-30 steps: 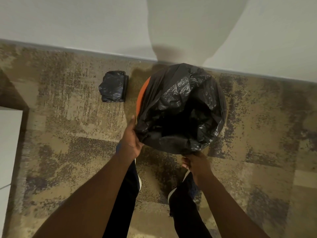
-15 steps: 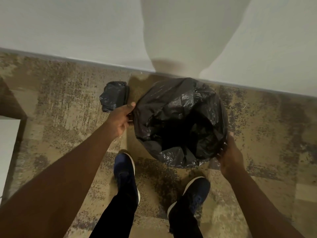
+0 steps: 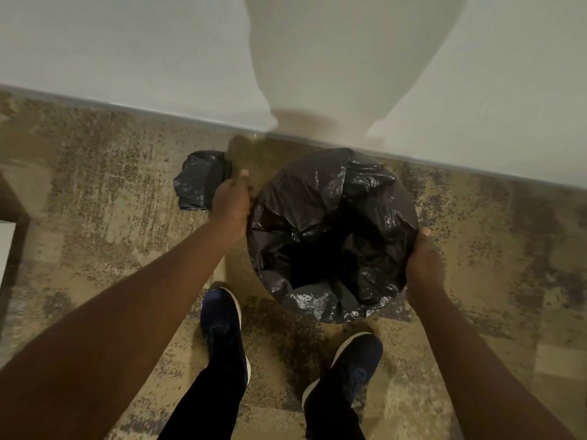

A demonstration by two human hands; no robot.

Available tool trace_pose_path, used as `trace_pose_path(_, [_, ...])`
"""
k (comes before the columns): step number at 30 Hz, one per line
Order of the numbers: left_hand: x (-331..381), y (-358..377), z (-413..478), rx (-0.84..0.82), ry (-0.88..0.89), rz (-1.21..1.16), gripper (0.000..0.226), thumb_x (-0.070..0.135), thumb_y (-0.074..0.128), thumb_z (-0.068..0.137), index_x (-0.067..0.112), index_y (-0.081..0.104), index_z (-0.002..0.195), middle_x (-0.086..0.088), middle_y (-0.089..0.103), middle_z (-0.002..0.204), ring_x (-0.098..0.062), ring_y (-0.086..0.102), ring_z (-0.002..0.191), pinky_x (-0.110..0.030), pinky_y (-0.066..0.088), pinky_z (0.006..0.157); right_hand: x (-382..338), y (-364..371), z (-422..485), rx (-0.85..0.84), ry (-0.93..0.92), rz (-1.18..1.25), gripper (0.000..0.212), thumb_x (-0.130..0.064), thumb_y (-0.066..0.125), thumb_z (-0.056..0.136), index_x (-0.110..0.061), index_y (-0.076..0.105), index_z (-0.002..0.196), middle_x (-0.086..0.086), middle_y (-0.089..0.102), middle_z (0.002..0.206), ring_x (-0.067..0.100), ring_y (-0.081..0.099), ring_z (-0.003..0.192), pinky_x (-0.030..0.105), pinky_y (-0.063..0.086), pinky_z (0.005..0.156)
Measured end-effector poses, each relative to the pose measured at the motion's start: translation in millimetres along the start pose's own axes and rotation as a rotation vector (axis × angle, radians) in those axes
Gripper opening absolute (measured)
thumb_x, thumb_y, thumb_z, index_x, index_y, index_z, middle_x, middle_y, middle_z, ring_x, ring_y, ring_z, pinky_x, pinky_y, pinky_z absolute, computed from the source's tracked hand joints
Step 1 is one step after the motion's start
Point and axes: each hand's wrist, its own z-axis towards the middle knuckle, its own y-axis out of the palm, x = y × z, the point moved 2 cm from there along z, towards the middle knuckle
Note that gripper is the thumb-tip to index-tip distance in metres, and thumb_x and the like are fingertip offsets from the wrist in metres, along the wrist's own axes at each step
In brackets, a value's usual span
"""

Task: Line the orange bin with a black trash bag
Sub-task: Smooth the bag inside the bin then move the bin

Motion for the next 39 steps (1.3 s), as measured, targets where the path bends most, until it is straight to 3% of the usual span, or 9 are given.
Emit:
trace_pose_path(4, [15.3, 14.2, -33.9, -0.286, 0.371, 0.34, 0.046, 0.059, 0.034, 0.103, 0.028, 0.057, 0.127, 0.017, 0.056, 0.099, 0.002, 0.052, 0.086, -0.021, 0.035, 0.069, -0.7, 2.4, 9.6, -0.111, 0.171, 0.198, 0.048, -0.058, 0.048, 0.098, -0.016, 0.07, 0.108, 0.01, 0.074, 0.109, 0.029, 0.071, 0.101, 0.047, 0.057, 0.092])
trace_pose_path(9, [11.0, 24.3, -28.7, -0.135, 0.504, 0.465, 0.044, 0.047, 0.033, 0.107, 0.014, 0.062, 0.112, -0.004, 0.064, 0.092, -0.005, 0.054, 0.073, -0.024, 0.039, 0.061, 0.5, -2.3, 34.3, -0.238, 0.19, 0.06, 0.036, -0.036, 0.055, 0.097, -0.009, 0.072, 0.112, 0.016, 0.075, 0.114, 0.036, 0.071, 0.106, 0.054, 0.057, 0.094])
trace_pose_path(14, [15.7, 23.2, -37.7, 0.151, 0.91, 0.742, 0.049, 0.048, 0.039, 0.102, 0.008, 0.056, 0.124, -0.013, 0.058, 0.117, -0.026, 0.053, 0.111, -0.036, 0.042, 0.088, -63.3, -19.0, 15.3, 0.221, -0.6, -0.382, 0.03, -0.034, 0.044, 0.104, -0.012, 0.063, 0.111, 0.004, 0.061, 0.104, 0.019, 0.056, 0.097, 0.04, 0.051, 0.085])
trace_pose_path(17, [16.0, 50.4, -72.9, -0.226, 1.343, 0.883, 0.023, 0.027, 0.051, 0.091, 0.011, 0.065, 0.102, -0.011, 0.062, 0.103, -0.027, 0.058, 0.098, -0.042, 0.046, 0.084, -86.7, 17.8, -34.6, -0.026, -1.056, -0.509, 0.017, -0.022, 0.05, 0.102, -0.013, 0.064, 0.102, -0.002, 0.059, 0.097, 0.01, 0.053, 0.089, 0.019, 0.04, 0.07])
trace_pose_path(20, [-14.5, 84.7, -71.2, -0.688, 1.087, 1.446, 0.03, 0.031, 0.049, 0.095, 0.015, 0.07, 0.109, -0.01, 0.069, 0.114, -0.027, 0.062, 0.107, -0.039, 0.046, 0.095, -52.5, 74.1, -34.5, -0.587, -0.998, -1.032, 0.019, -0.023, 0.048, 0.099, -0.015, 0.064, 0.104, 0.004, 0.068, 0.1, 0.024, 0.065, 0.094, 0.031, 0.05, 0.074])
trace_pose_path(24, [-43.9, 94.1, -34.3, -0.651, 0.778, 2.065, 0.066, 0.048, 0.043, 0.099, 0.017, 0.033, 0.156, -0.015, 0.022, 0.165, -0.035, 0.015, 0.153, -0.05, 0.007, 0.124, -10.7, 91.2, 15.9, -0.793, -0.898, -1.739, 0.055, -0.045, 0.038, 0.101, -0.023, 0.043, 0.151, 0.008, 0.042, 0.157, 0.035, 0.039, 0.144, 0.05, 0.034, 0.117])
trace_pose_path(27, [-43.2, 92.1, -28.1, -0.606, 0.636, 2.236, 0.082, 0.059, 0.031, 0.101, 0.009, 0.006, 0.161, -0.02, 0.001, 0.168, -0.037, 0.001, 0.155, -0.049, -0.001, 0.123, 6.5, 78.2, 39.7, -0.837, -0.558, -1.92, 0.059, -0.051, 0.038, 0.102, -0.023, 0.038, 0.153, 0.01, 0.042, 0.157, 0.032, 0.041, 0.142, 0.048, 0.033, 0.118])
trace_pose_path(32, [-42.0, 91.5, -30.1, -0.601, 0.627, 2.148, 0.074, 0.058, 0.035, 0.101, 0.016, 0.019, 0.16, -0.013, 0.019, 0.166, -0.034, 0.016, 0.153, -0.047, 0.01, 0.123, 2.7, 77.9, 32.1, -0.89, -0.553, -1.959, 0.056, -0.051, 0.042, 0.102, -0.021, 0.047, 0.149, 0.009, 0.051, 0.149, 0.03, 0.05, 0.134, 0.044, 0.037, 0.116])
trace_pose_path(39, [-13.5, 74.4, -58.1, -0.419, 1.137, 1.339, 0.031, 0.033, 0.06, 0.087, 0.009, 0.068, 0.107, -0.012, 0.069, 0.104, -0.031, 0.065, 0.092, -0.043, 0.053, 0.084, -59.9, 68.7, -50.9, -0.498, -1.453, -1.227, 0.03, -0.036, 0.052, 0.096, -0.017, 0.074, 0.099, 0.006, 0.07, 0.102, 0.03, 0.066, 0.096, 0.037, 0.044, 0.082])
